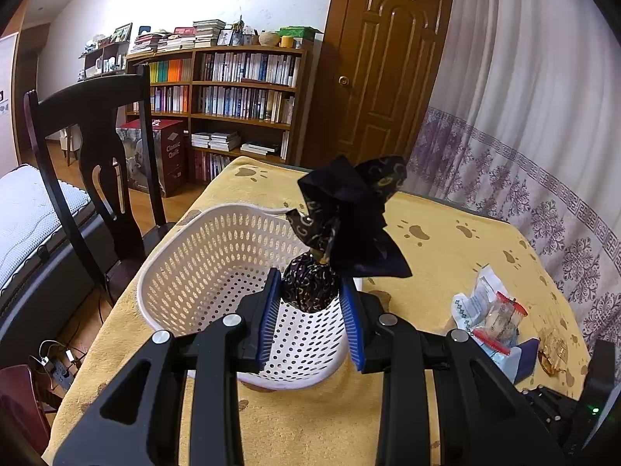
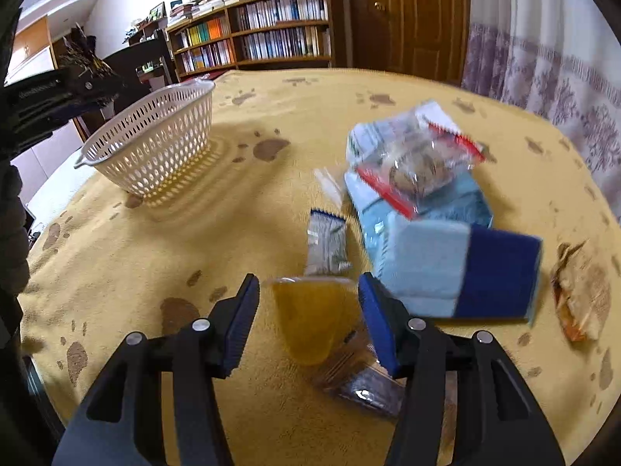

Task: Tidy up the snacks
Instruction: 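Carry the chocolate ball into the white basket while the right tool grasps the jelly cup, then open the left tool to drop the chocolate ball in the basket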

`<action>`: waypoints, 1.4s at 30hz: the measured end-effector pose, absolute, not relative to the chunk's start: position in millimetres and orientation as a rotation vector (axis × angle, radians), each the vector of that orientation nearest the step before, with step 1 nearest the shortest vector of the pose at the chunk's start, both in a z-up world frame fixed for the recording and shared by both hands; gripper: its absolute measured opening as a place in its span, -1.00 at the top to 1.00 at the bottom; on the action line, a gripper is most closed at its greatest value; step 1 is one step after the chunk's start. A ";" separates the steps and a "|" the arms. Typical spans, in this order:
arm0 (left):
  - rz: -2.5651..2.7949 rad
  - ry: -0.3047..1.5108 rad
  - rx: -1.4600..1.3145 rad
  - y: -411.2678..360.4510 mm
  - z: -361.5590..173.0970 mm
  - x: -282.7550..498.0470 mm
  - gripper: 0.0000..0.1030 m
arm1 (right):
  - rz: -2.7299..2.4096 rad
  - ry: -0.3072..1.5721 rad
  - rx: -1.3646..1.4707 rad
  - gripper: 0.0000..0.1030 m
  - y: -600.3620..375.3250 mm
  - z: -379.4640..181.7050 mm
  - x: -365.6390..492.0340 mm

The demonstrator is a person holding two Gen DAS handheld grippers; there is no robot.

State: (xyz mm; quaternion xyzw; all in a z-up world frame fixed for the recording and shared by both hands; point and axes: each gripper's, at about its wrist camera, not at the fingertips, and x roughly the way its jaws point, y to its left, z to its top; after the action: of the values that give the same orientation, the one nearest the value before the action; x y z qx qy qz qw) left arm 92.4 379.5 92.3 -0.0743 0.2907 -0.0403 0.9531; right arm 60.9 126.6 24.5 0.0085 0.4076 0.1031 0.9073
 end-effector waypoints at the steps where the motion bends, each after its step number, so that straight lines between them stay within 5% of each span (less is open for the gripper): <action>1: -0.080 0.590 -0.151 379.9 92.2 92.2 0.39 | 0.221 0.856 0.014 -0.05 128.6 20.5 62.2; 5: -0.075 0.592 -0.154 380.7 91.5 92.9 0.39 | 0.207 0.861 -0.034 -0.05 138.7 13.9 63.4; 9: -0.071 0.590 -0.154 382.1 91.5 92.6 0.40 | 0.207 0.858 -0.031 0.22 139.6 16.0 62.6; 16: -0.031 0.581 -0.138 385.5 90.7 94.9 0.39 | 0.221 0.813 0.000 0.32 139.3 31.2 55.2; 40: 0.070 0.569 -0.135 406.6 86.7 107.7 0.39 | 0.267 0.742 0.011 0.33 152.5 58.2 38.5; 42: 0.078 0.566 -0.136 407.2 86.4 108.4 0.22 | 0.268 0.742 0.013 0.33 152.8 58.3 38.8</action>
State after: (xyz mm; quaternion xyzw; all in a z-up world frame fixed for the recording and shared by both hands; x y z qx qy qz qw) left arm 108.4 407.2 86.4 -0.0671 0.2789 0.0384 0.9572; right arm 38.8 152.8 58.3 0.0061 0.3615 0.1307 0.9232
